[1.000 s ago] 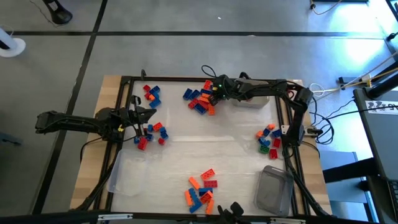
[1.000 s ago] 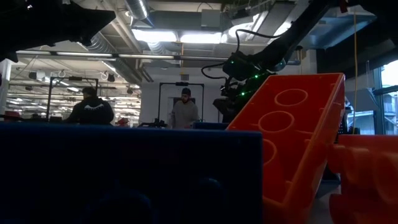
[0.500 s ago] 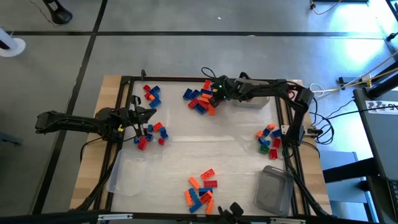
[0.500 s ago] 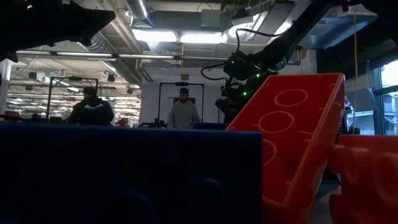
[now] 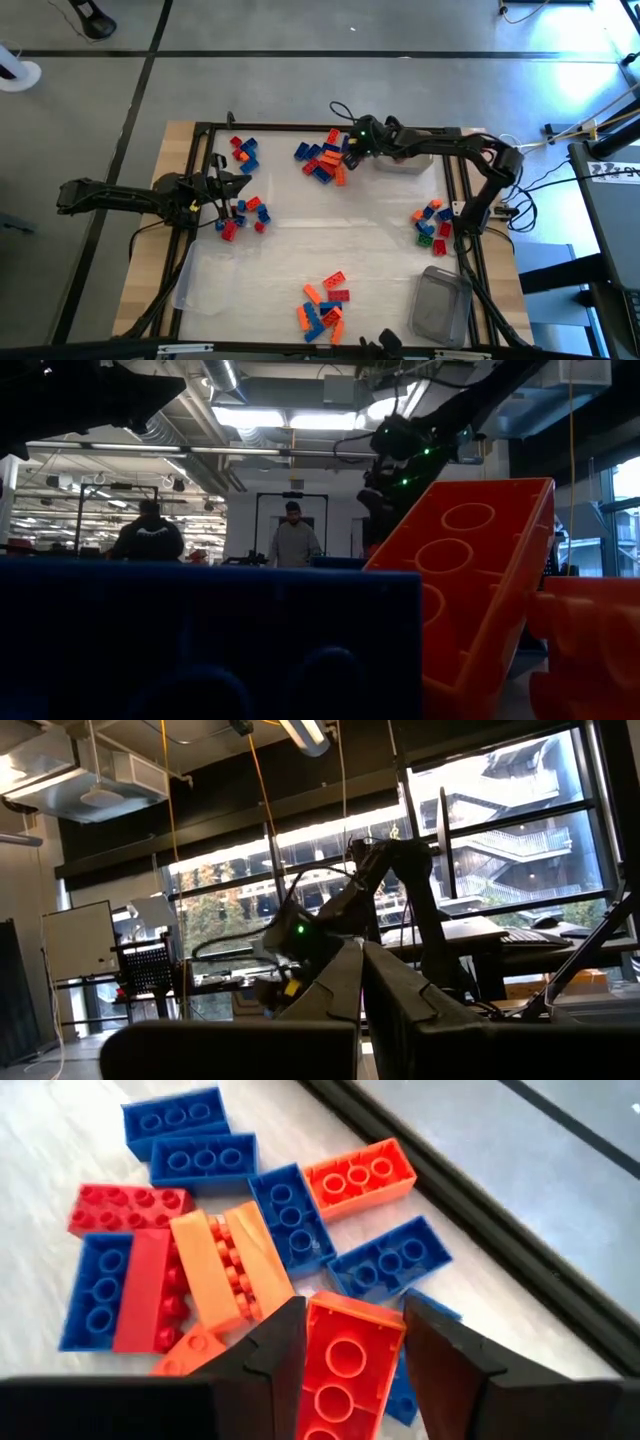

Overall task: Sort blocks by size
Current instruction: Put the orange game piece into the gray bin

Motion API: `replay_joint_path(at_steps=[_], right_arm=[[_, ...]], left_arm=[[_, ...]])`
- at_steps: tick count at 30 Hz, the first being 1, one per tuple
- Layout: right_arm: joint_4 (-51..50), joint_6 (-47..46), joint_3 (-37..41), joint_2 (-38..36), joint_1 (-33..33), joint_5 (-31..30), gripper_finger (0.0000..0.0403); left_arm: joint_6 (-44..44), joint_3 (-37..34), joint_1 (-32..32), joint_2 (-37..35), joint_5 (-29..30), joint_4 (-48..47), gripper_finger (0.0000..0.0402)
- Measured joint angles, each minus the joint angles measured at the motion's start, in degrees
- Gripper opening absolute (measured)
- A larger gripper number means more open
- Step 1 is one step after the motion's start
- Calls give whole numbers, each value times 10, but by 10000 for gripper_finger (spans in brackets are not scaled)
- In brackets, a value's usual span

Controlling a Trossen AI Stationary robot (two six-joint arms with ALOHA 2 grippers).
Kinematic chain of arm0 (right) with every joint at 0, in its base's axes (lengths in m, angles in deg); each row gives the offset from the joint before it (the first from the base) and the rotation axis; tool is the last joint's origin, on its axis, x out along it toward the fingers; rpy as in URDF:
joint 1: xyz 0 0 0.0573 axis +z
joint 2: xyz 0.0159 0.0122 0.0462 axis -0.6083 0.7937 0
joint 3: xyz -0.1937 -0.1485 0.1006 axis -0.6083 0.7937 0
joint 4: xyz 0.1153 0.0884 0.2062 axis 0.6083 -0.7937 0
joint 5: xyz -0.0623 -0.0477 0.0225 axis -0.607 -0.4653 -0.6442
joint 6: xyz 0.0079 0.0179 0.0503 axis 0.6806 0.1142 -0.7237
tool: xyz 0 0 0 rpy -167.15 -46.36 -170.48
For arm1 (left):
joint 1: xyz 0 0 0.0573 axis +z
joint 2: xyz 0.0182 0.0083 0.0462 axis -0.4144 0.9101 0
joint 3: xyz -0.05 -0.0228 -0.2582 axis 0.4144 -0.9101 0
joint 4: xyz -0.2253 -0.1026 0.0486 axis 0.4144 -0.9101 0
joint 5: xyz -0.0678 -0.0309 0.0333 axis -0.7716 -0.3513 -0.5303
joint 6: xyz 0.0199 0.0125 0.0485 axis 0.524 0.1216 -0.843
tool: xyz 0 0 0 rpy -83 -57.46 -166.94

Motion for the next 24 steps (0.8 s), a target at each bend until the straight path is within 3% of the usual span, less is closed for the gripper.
replay_joint_path(at_steps=[4, 15, 24], right_arm=[[-20, 9, 0, -33, 0, -6, 150], [-125, 30, -2, -129, -1, -96, 150], [-220, 36, -2, -148, -2, -182, 150]], left_arm=[[0, 0, 0, 0, 0, 0, 0], [0, 0, 0, 0, 0, 0, 0], [1, 0, 0, 0, 0, 0, 0]])
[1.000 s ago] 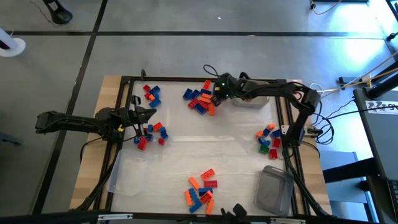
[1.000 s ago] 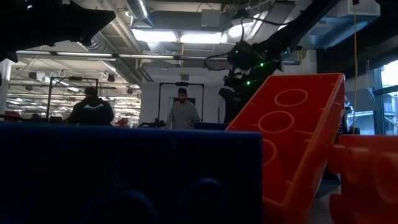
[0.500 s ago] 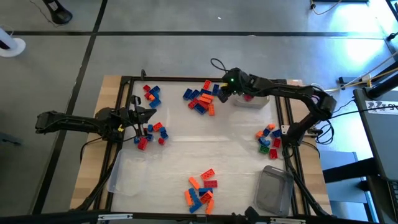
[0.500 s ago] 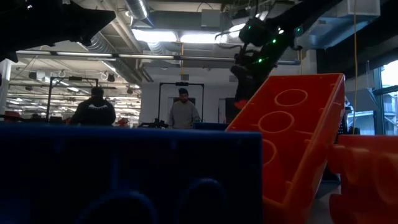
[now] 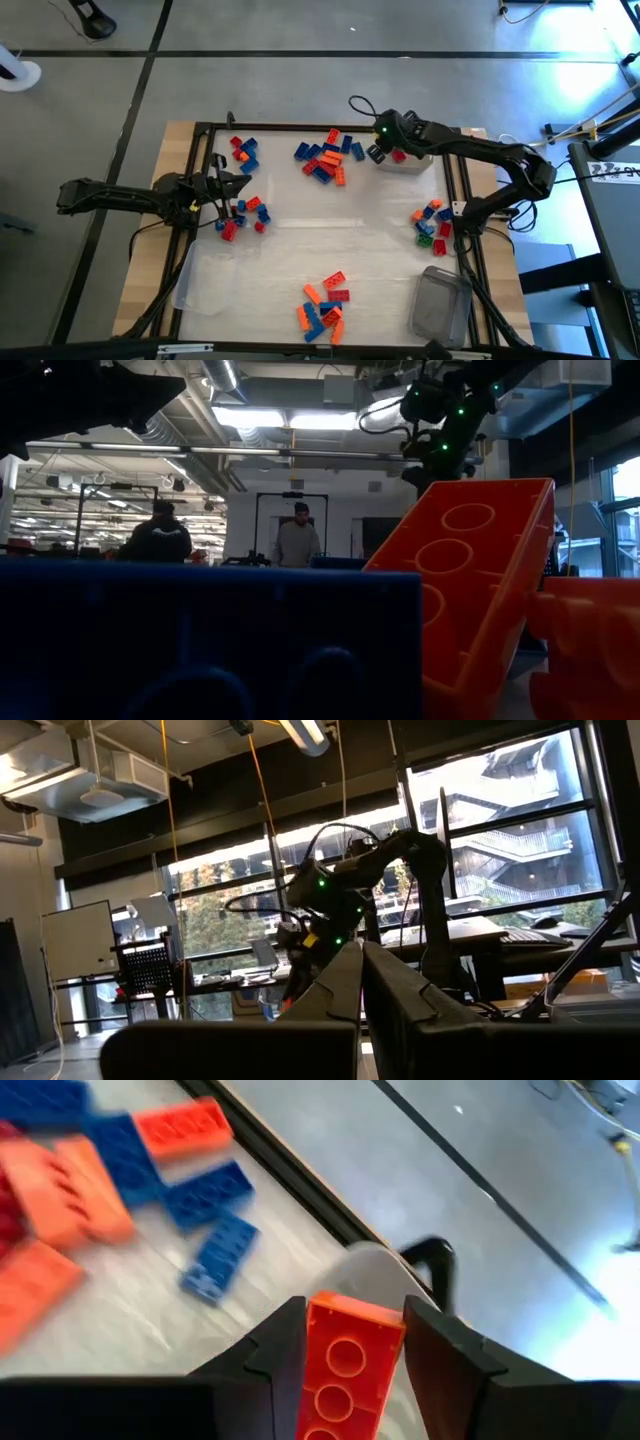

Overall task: Sort blocks by size
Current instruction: Put the orange game piece into the gray bin

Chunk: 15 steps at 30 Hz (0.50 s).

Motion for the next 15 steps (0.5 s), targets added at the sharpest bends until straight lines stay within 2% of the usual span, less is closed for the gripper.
replay_joint_path(at_steps=[4, 9, 15], right_arm=[[-16, 0, 6, 0, -21, -14, 150], [3, 0, 49, 0, -62, -13, 150], [28, -7, 87, 0, -91, 38, 150]], left_arm=[[4, 0, 0, 0, 0, 0, 0], [4, 0, 0, 0, 0, 0, 0], [4, 0, 0, 0, 0, 0, 0]])
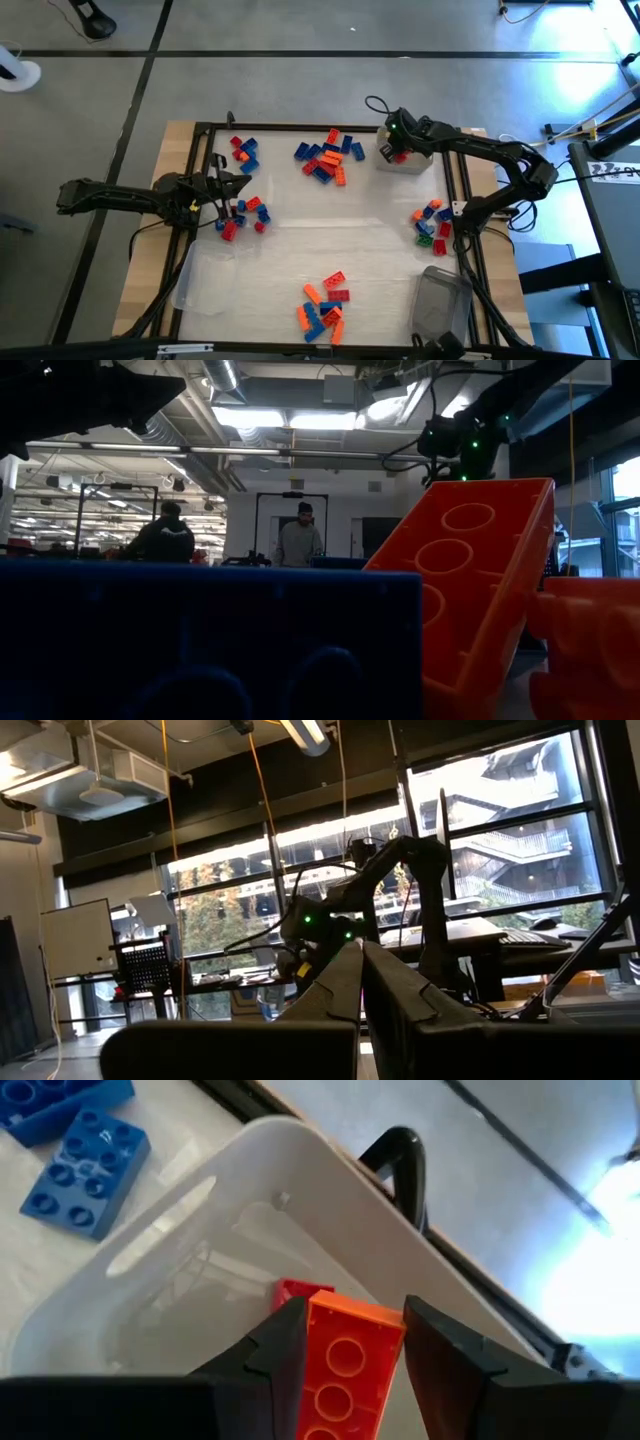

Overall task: Sort blocks by size
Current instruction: Put the orange game piece into the gray bin

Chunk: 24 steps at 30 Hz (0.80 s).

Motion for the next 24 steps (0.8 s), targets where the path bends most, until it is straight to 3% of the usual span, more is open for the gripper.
replay_joint_path(at_steps=[13, 24], right_arm=[[-3, 1, 3, 0, 2, -5, 156], [-16, 16, -5, 0, 2, -1, 250]], left_arm=[[0, 0, 0, 0, 0, 0, 0], [0, 0, 0, 0, 0, 0, 0]])
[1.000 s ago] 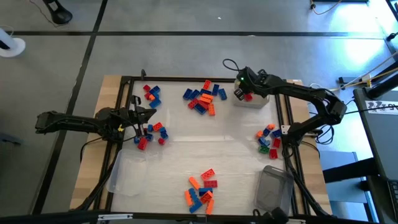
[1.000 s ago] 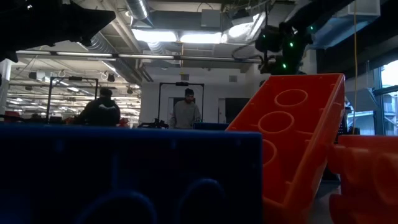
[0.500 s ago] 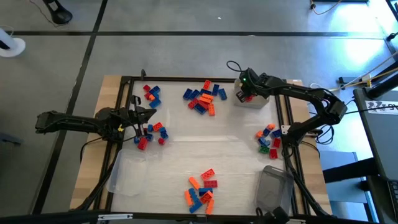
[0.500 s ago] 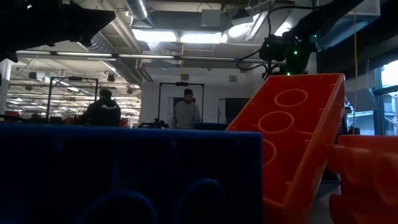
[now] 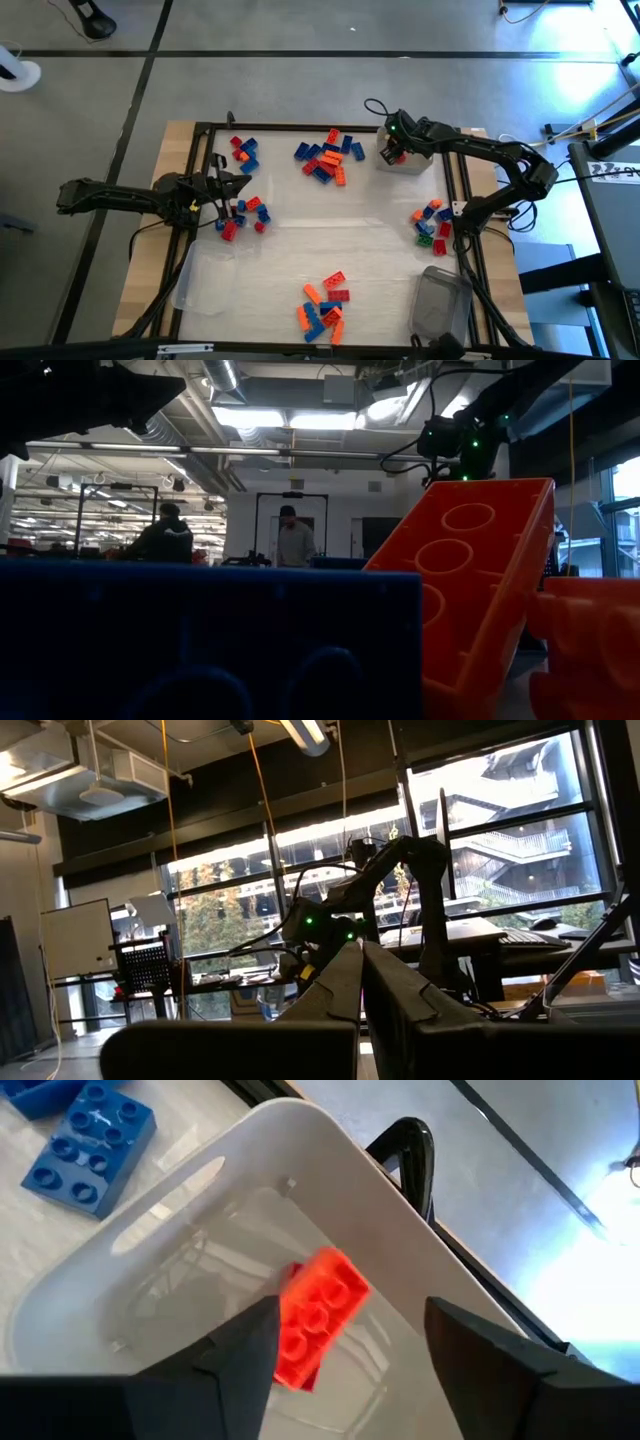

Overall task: Sort blocks by size
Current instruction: Put the orange game piece into the gray bin

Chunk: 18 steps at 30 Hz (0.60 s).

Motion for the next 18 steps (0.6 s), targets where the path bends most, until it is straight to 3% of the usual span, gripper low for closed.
replay_joint_path(at_steps=[5, 9, 18], right_arm=[[1, -16, -24, 0, 11, 64, 264], [28, -18, -31, -1, 58, 104, 264], [110, -23, -31, -1, 170, 102, 264]], left_arm=[[0, 0, 0, 0, 0, 0, 0], [0, 0, 0, 0, 0, 0, 0], [0, 0, 0, 0, 0, 0, 0]])
